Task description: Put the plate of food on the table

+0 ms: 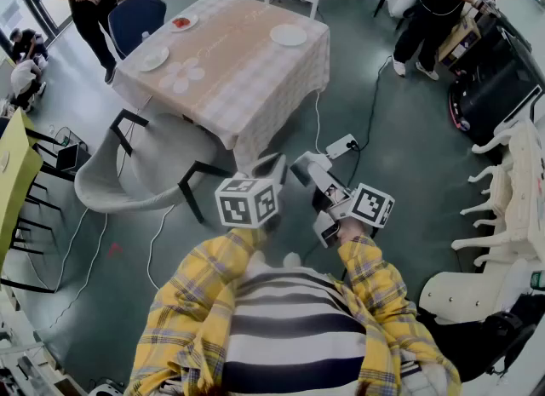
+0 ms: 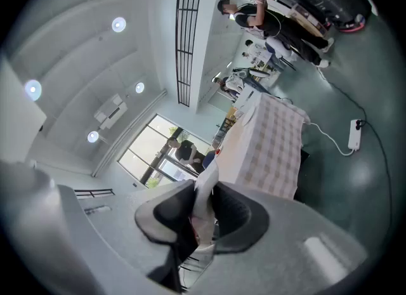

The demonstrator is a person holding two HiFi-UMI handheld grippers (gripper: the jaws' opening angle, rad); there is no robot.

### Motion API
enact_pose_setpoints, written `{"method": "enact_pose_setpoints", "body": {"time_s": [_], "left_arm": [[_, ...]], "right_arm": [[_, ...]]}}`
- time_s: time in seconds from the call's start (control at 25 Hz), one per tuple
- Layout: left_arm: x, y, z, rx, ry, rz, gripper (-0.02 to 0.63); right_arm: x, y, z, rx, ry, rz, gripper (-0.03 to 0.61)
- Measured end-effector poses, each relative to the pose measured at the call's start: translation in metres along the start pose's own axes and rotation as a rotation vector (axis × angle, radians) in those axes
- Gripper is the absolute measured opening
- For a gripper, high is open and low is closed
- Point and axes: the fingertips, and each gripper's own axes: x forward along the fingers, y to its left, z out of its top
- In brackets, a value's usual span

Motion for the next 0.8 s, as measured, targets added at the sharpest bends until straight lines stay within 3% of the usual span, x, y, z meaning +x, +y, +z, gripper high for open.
{"method": "enact_pose_setpoints", "body": {"time_s": [0.08,0.52,0.8], "left_arm": [[0.002,-0.003,0.002,0.004,-0.001,0.003,-0.002],[-0.002,0.011,0.002,-0.050,-0.018,0.036,-0.002],[-0.007,0.026,0.001,-0.094,-0.017,0.040,-0.002]], "right_arm": [[-0.001,-0.006,-0.003,0.011,0.016,-0.054,0.089],[0.014,-0.007,-0.013,-0.072,0.070,-0.103,0.089],[0.020,-0.014,-0.013,-0.014,0.054,-0.108,0.089]]}}
